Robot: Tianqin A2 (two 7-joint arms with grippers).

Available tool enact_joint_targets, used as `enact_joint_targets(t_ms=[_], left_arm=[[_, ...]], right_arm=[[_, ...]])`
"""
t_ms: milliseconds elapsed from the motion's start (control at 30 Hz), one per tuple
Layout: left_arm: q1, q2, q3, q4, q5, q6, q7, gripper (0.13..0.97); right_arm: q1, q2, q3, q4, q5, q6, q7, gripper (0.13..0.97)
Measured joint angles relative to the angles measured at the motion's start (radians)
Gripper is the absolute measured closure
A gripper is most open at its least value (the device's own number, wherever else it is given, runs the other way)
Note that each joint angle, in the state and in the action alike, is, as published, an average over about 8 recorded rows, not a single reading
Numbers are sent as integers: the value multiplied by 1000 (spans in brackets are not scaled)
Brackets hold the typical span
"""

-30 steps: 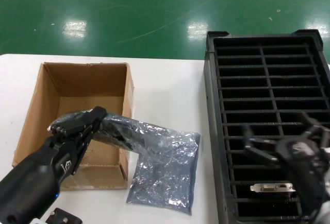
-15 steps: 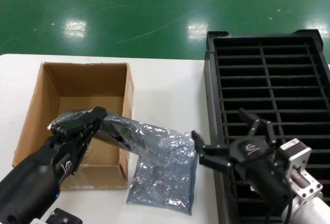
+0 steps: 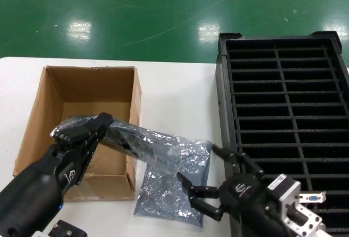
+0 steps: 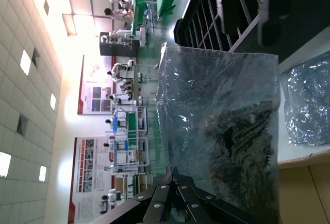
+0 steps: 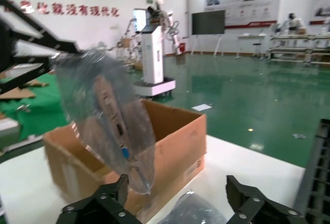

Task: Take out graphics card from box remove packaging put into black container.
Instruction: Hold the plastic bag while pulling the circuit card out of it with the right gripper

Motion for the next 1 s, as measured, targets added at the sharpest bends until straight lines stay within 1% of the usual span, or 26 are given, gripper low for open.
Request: enact_joint_targets(t_ms=[100,133,400,433,700,733,1000], left_arm=[[0,0,0,0,0,0,0,957],[0,0,0,0,0,0,0,957],[0,0,0,0,0,0,0,957],[0,0,0,0,0,0,0,957],[0,0,0,0,0,0,0,957],[0,0,0,0,0,0,0,957],[0,0,0,0,0,0,0,957]], right_arm=[[11,-3,-14,-5,-27,-12,14,431],[16,-5,-17,-8,-35,-15,19,431],[67,-29,-19,-33,-107,-36,74,649],[73,-31,-18,-36,-118,-39,82,649],[78,-30,3,-7,-197,-76,138,819],[74,-26,6,3,-203,-81,144,819],[22,18,36,89,-214,-122,164,923]])
